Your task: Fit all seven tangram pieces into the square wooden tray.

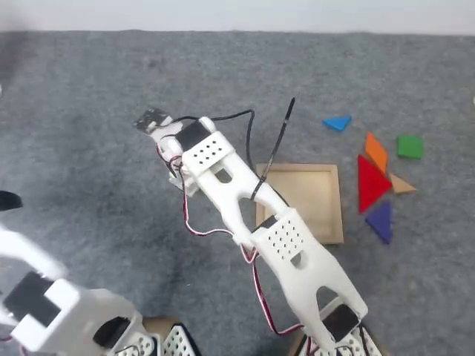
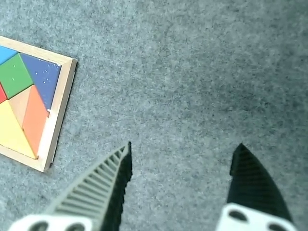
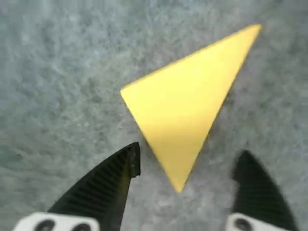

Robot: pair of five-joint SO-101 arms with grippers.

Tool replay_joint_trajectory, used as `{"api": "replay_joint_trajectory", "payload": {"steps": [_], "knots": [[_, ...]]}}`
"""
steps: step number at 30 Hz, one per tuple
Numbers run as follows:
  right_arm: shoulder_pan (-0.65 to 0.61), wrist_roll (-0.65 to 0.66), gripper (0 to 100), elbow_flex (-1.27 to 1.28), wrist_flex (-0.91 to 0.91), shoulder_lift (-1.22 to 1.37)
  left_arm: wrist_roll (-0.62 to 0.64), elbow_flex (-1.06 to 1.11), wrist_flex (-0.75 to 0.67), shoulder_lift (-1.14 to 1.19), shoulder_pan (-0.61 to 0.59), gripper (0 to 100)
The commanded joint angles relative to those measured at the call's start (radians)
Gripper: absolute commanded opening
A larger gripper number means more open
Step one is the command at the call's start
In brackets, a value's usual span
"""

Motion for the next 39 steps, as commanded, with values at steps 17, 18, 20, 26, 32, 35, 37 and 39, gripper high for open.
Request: {"api": "replay_joint_trajectory", "payload": {"steps": [17,18,20,26,32,35,37,39], "knots": [[-0.062,-0.341,36.8,-0.155,-0.116,0.076,0.018,-0.039,0.020,-0.017,-0.005,32],[-0.062,-0.341,36.8,-0.155,-0.116,0.085,0.018,-0.039,0.020,-0.017,-0.005,32],[-0.061,-0.336,36.8,-0.155,-0.113,0.093,0.018,-0.039,0.020,-0.017,-0.005,32],[-0.019,-0.367,36.0,-0.155,-0.154,0.104,0.017,-0.041,0.018,-0.017,-0.021,32],[-0.007,-0.422,24.3,-0.153,-0.231,0.120,0.015,-0.042,0.018,-0.017,-0.026,32],[-0.004,-0.420,24.1,-0.153,-0.226,0.134,0.015,-0.042,0.018,-0.017,-0.026,32],[-0.002,-0.420,24.1,-0.155,-0.214,0.133,0.015,-0.042,0.018,-0.017,-0.026,32],[-0.002,-0.419,24.1,-0.155,-0.188,0.131,0.015,-0.042,0.018,-0.017,-0.026,32]]}}
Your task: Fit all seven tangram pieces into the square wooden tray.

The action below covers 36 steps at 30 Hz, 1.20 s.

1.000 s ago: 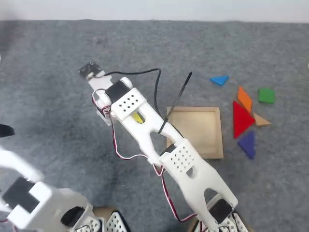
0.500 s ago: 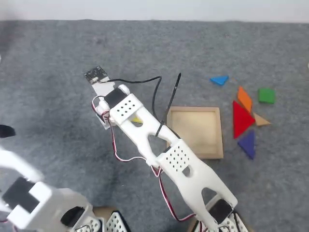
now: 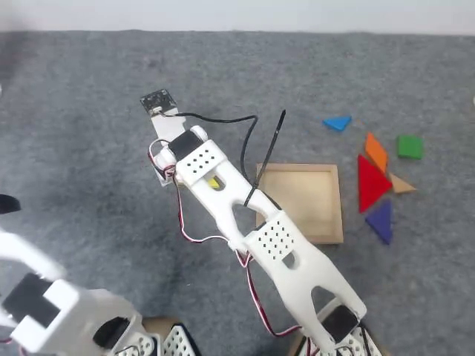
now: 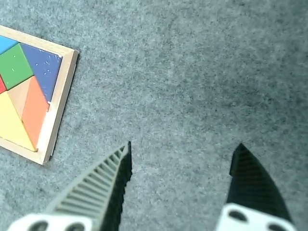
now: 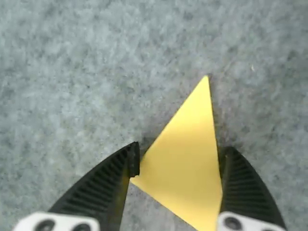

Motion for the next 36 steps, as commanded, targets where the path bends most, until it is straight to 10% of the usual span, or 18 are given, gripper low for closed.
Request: {"api": "replay_joint_trajectory", "payload": {"steps": [1,9,36], "knots": [[0.012,-0.009,24.1,-0.037,0.042,-0.013,0.015,-0.042,0.006,-0.017,-0.006,32],[-0.025,0.046,39.1,-0.038,0.186,-0.031,0.015,-0.042,0.006,-0.018,-0.006,32],[-0.053,0.193,33.9,-0.032,0.286,-0.021,0.015,-0.044,0.006,-0.018,-0.008,32]]}}
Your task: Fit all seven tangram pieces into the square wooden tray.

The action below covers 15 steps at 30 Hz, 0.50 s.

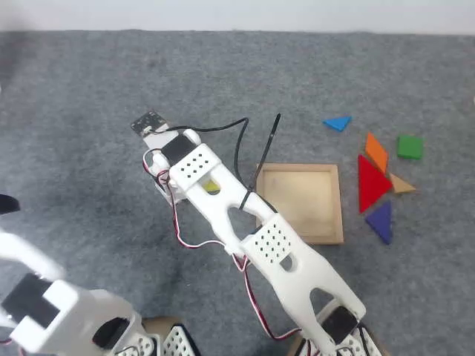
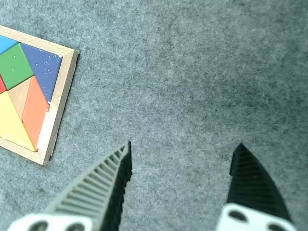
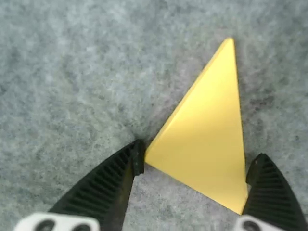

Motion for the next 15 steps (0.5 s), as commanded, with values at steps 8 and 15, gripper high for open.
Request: {"api": "replay_joint_trajectory", "payload": {"steps": [8,15], "knots": [[-0.019,0.014,25.9,-0.018,0.031,-0.021,0.015,-0.051,0.006,-0.018,-0.018,32],[-0.019,0.012,7.2,-0.021,0.024,-0.021,0.015,-0.054,0.009,-0.018,-0.018,32]]}}
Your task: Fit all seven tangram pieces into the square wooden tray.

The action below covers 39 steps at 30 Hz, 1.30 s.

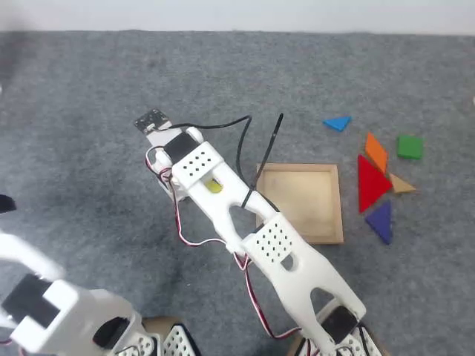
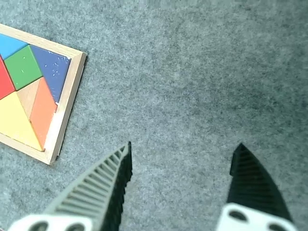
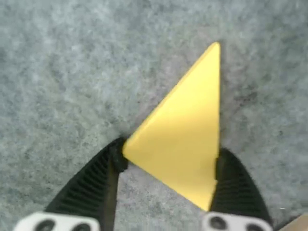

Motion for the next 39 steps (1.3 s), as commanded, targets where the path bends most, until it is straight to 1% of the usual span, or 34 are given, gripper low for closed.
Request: {"api": "replay_joint_trajectory", "payload": {"steps": [1,12,15,18,22,24,27,28,30,32,34,39], "knots": [[-0.024,0.008,7.8,-0.017,0.024,-0.018,0.015,-0.038,0.009,-0.018,-0.008,32],[-0.016,0.009,8.0,-0.020,0.030,-0.027,0.015,-0.038,0.008,-0.018,-0.008,32],[0.025,0.005,8.1,-0.074,0.008,-0.044,0.015,-0.038,0.008,-0.018,-0.008,32],[0.071,-0.061,8.1,-0.183,-0.101,-0.047,0.015,-0.038,0.008,-0.018,-0.002,32],[0.139,-0.126,8.2,-0.219,-0.332,-0.024,0.015,-0.038,0.011,-0.018,0.002,32],[0.156,-0.127,12.6,-0.219,-0.421,0.005,0.015,-0.038,0.012,-0.018,0.002,32],[0.153,-0.133,27.5,-0.222,-0.458,0.044,0.015,-0.036,0.012,-0.018,0.002,32],[0.140,-0.135,30.3,-0.224,-0.461,0.053,0.015,-0.036,0.012,-0.018,0.002,32],[0.119,-0.144,30.3,-0.226,-0.472,0.064,0.017,-0.035,0.014,-0.018,0.003,32],[0.101,-0.204,29.9,-0.222,-0.527,0.077,0.017,-0.033,0.015,-0.018,0.006,32],[0.097,-0.293,29.9,-0.212,-0.616,0.091,0.017,-0.033,0.038,-0.018,0.014,32],[0.114,-0.591,29.9,-0.203,-0.875,0.153,0.017,-0.033,0.043,-0.018,0.014,32]]}}
